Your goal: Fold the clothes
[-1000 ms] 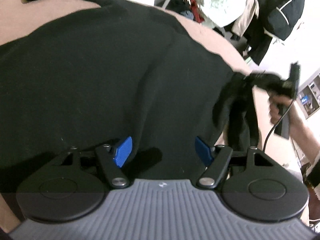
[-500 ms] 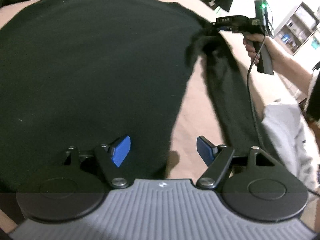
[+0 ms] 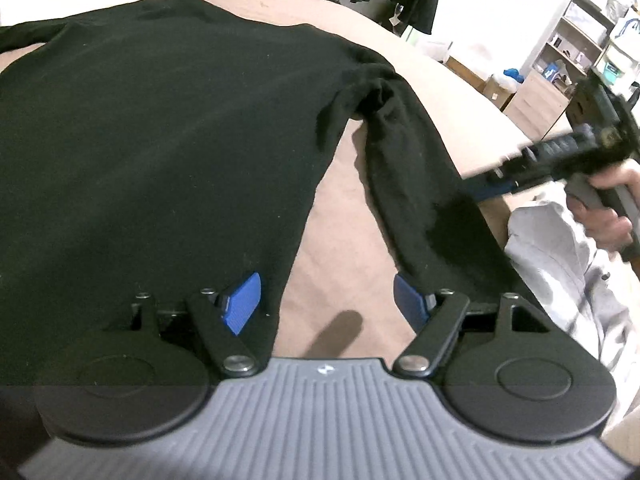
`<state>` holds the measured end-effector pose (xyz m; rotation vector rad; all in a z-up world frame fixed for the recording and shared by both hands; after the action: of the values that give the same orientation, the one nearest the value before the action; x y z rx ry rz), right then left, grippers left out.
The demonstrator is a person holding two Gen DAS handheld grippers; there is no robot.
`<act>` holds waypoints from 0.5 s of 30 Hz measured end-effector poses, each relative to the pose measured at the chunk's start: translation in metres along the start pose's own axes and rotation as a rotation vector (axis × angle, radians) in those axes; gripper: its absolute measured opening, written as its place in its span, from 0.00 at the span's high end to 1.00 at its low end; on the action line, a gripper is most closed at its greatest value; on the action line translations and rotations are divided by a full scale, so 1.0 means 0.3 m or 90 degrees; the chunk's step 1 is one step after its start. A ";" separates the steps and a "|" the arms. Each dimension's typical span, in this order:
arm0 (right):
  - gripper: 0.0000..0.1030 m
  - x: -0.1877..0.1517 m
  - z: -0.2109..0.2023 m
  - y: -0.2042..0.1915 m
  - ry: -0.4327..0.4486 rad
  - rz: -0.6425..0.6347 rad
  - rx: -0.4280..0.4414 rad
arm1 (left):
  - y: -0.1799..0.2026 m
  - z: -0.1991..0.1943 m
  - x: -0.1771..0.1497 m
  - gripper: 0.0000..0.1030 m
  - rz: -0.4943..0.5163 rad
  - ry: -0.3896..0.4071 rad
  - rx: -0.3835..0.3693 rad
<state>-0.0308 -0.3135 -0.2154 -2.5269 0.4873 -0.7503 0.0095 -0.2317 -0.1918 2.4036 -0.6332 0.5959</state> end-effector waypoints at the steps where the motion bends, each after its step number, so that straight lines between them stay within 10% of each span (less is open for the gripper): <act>1: 0.30 -0.015 0.010 -0.006 -0.015 0.006 0.021 | 0.000 -0.004 0.001 0.29 0.000 0.003 0.003; 6: 0.28 -0.049 0.074 -0.022 -0.035 0.044 0.116 | 0.015 -0.026 0.007 0.29 0.000 0.023 0.028; 7: 0.61 -0.054 0.081 -0.032 -0.034 0.041 0.130 | 0.018 -0.027 0.007 0.29 -0.001 0.028 0.033; 9: 0.93 -0.063 0.096 -0.051 -0.030 0.037 0.155 | 0.022 -0.026 0.013 0.29 -0.004 0.036 0.042; 15: 0.93 0.037 0.022 -0.171 0.045 -0.055 0.155 | 0.050 -0.089 0.026 0.29 0.005 0.089 0.005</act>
<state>-0.0080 -0.2737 -0.1892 -2.3129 0.2924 -0.8770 0.0003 -0.2282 -0.1618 2.3430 -0.5825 0.7625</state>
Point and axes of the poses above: each gripper's, at about its wrist camera, not at the fingertips, and z roughly the way its jaws point, y to its right, x to its top, the point moved 7 cm from there along z, roughly the way its jaws point, and after that the axes turned 11 degrees about -z, right-handed, at the moved point
